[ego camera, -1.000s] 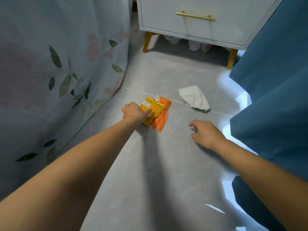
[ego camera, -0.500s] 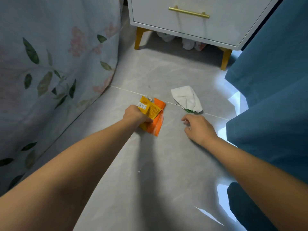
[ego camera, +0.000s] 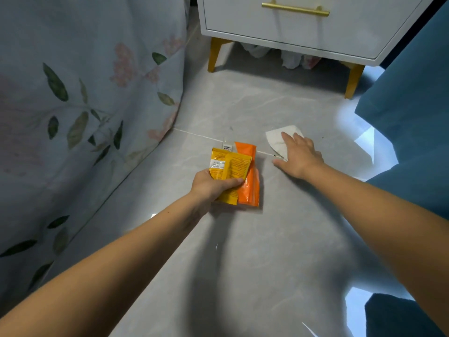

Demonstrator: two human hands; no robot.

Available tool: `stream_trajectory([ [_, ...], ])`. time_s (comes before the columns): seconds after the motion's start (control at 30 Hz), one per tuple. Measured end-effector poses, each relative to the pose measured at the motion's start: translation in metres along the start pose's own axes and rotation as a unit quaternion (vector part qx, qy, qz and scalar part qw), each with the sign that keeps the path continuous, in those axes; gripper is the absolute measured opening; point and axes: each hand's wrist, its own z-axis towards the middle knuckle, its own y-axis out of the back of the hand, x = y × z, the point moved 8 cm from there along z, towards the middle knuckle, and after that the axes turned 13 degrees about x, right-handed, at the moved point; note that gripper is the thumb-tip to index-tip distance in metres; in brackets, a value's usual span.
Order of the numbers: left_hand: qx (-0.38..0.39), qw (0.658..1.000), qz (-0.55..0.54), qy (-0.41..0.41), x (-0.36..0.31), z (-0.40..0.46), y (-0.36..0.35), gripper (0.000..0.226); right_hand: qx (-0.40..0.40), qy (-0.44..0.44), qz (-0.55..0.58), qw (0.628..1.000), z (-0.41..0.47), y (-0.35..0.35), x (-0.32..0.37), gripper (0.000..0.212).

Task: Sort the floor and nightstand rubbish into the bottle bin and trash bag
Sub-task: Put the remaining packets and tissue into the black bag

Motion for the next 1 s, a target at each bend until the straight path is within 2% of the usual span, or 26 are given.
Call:
stream_trajectory([
  [0.1,0.012,1.0,-0.001,0.001,0.0,-0.003,-0.001,0.047,-0.013,0.019,-0.014,1.0,-0.002,-0.005,-0.003,0.065],
  [0.2,0.027,1.0,-0.004,0.0,-0.002,-0.009,-0.004,0.036,-0.07,0.041,0.045,0.996,-0.007,0.003,-0.007,0.048],
  [0.43,0.035,0.999,-0.024,-0.011,-0.004,-0.03,-0.002,0.029,-0.122,0.049,0.244,0.961,-0.036,-0.001,-0.017,0.022],
  [0.6,0.006,1.0,-0.021,-0.007,0.005,-0.05,0.008,0.033,-0.089,0.065,0.36,0.926,-0.066,-0.019,-0.002,0.032],
  [0.7,-0.006,1.0,-0.016,0.002,0.01,-0.068,0.015,0.027,-0.068,0.094,0.422,0.899,-0.084,-0.022,0.016,0.025],
  [0.83,0.014,0.999,0.031,0.013,0.0,-0.105,0.026,0.022,-0.04,0.122,0.505,0.854,-0.107,-0.023,0.037,0.009],
  [1.0,-0.001,0.999,0.048,-0.002,-0.021,-0.166,0.057,0.021,-0.006,0.146,0.565,0.812,-0.148,-0.02,0.067,0.014],
])
